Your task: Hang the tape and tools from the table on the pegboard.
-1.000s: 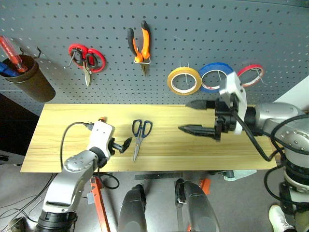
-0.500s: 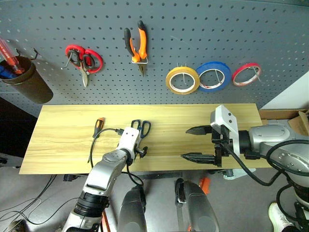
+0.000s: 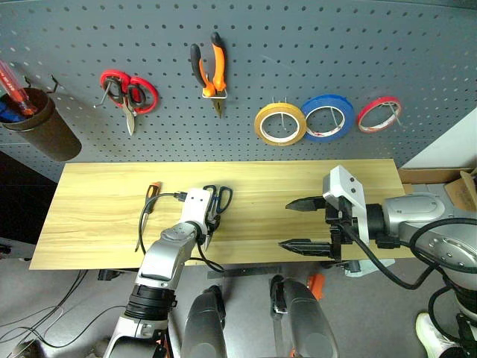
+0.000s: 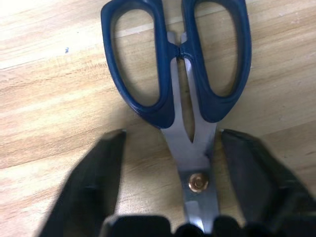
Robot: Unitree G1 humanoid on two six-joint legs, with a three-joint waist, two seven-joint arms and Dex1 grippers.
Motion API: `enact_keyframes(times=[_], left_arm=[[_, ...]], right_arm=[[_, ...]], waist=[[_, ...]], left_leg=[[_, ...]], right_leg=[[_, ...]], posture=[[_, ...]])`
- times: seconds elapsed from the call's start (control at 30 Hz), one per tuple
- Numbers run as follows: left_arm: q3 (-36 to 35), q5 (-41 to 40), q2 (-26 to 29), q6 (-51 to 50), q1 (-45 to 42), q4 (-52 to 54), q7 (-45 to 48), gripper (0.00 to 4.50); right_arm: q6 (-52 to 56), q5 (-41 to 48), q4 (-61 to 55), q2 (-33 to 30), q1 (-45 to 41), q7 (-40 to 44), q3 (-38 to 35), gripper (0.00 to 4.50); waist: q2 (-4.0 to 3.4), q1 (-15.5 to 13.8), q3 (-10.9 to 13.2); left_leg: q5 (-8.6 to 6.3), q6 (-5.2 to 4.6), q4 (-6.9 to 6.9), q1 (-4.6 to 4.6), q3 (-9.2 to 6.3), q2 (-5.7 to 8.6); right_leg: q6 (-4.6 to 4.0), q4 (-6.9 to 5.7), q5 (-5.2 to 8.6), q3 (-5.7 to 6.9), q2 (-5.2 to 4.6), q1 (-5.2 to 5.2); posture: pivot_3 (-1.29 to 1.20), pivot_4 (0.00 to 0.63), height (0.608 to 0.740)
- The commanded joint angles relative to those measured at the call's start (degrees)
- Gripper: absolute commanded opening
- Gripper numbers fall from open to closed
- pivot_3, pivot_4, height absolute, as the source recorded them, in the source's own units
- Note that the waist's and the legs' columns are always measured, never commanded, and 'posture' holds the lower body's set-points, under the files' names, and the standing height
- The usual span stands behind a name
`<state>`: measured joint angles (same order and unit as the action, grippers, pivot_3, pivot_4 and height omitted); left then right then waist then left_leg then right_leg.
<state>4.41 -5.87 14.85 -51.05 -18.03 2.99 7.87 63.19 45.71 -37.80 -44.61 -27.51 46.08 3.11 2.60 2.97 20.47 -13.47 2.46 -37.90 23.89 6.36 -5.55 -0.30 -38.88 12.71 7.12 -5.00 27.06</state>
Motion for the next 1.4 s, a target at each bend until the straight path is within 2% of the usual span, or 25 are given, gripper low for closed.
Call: enact_keyframes(times=[0.03, 0.13, 0.17, 0.37, 0.77, 0.9, 1.13, 1.4], left_arm=[[0.4, 0.3, 0.1, -1.4, 2.6, -0.5, 0.9, 1.49], [-0.8, 0.3, 0.1, -0.5, 3.5, -0.7, 1.0, 0.65], [-1.4, 0.0, -0.1, 0.4, 3.7, -0.7, 1.1, 0.58], [-4.8, -0.7, 1.0, 9.3, 6.1, 2.3, 3.3, 0.55], [-13.7, -4.9, 6.1, 33.0, 17.5, 16.3, 12.9, 0.51], [-15.3, -4.9, 7.7, 38.2, 18.6, 22.3, 14.3, 0.50], [-21.9, -7.3, 8.9, 37.9, 14.6, 26.4, 11.5, 0.50], [-25.8, -9.9, 9.3, 34.0, 11.7, 29.1, 8.2, 0.48]], right_arm=[[-0.5, 1.2, -0.3, -0.9, -0.8, 0.6, -0.6, 4.50], [-0.5, 1.3, 0.4, -0.7, -1.4, 0.5, -0.5, 4.50], [-0.5, 1.2, 0.7, -0.6, -1.6, 0.2, -0.4, 4.50], [-2.5, -0.6, 1.8, 0.8, -2.9, -2.0, 0.1, 4.50], [-22.4, -11.9, 2.1, 7.4, -4.2, -2.4, 2.2, 4.50], [-24.6, -11.0, 3.6, 8.1, -7.1, 0.7, 2.5, 4.50], [-26.2, -12.1, 5.9, 8.1, -7.2, 2.8, 3.1, 4.50], [-27.1, -13.3, 7.2, 8.3, -7.2, 4.1, 3.2, 4.50]], waist=[[0.00, 0.0, 0.0], [-0.01, 0.0, 0.0], [-0.01, 0.0, 0.0], [0.01, 0.3, 0.0], [0.05, 0.3, 0.0], [0.06, 0.3, 0.0], [0.05, 0.2, 0.0], [0.06, 0.2, 0.0]], left_leg=[[0.00, 0.00, 0.00, 0.00, 0.00, 0.00], [0.00, 0.00, 0.00, 0.00, 0.01, 0.00], [0.00, 0.00, 0.00, 0.00, 0.00, 0.00], [0.00, 0.00, 0.04, 0.02, 0.00, -0.02], [-0.01, 0.00, 0.12, 0.21, 0.01, -0.08], [-0.01, -0.01, 0.12, 0.22, 0.00, -0.07], [-0.01, -0.01, 0.12, 0.25, -0.02, -0.09], [-0.01, -0.01, 0.11, 0.24, 0.01, -0.08]], right_leg=[[0.00, 0.00, 0.00, 0.00, 0.00, 0.00], [0.00, 0.01, 0.00, 0.01, -0.01, 0.00], [0.00, 0.01, 0.00, 0.01, -0.01, 0.00], [0.00, 0.04, 0.00, -0.01, -0.01, 0.02], [0.00, 0.30, 0.00, 0.06, 0.00, 0.10], [0.00, 0.31, 0.00, 0.06, 0.00, 0.10], [-0.01, 0.32, 0.00, 0.11, 0.02, 0.09], [0.00, 0.32, -0.01, 0.12, 0.02, 0.09]], posture=[[-0.17, 0.357, 0.740], [-0.17, 0.356, 0.740], [-0.17, 0.356, 0.740], [-0.18, 0.357, 0.740], [-0.16, 0.351, 0.740], [-0.14, 0.340, 0.740], [-0.12, 0.331, 0.740], [-0.11, 0.327, 0.740]])
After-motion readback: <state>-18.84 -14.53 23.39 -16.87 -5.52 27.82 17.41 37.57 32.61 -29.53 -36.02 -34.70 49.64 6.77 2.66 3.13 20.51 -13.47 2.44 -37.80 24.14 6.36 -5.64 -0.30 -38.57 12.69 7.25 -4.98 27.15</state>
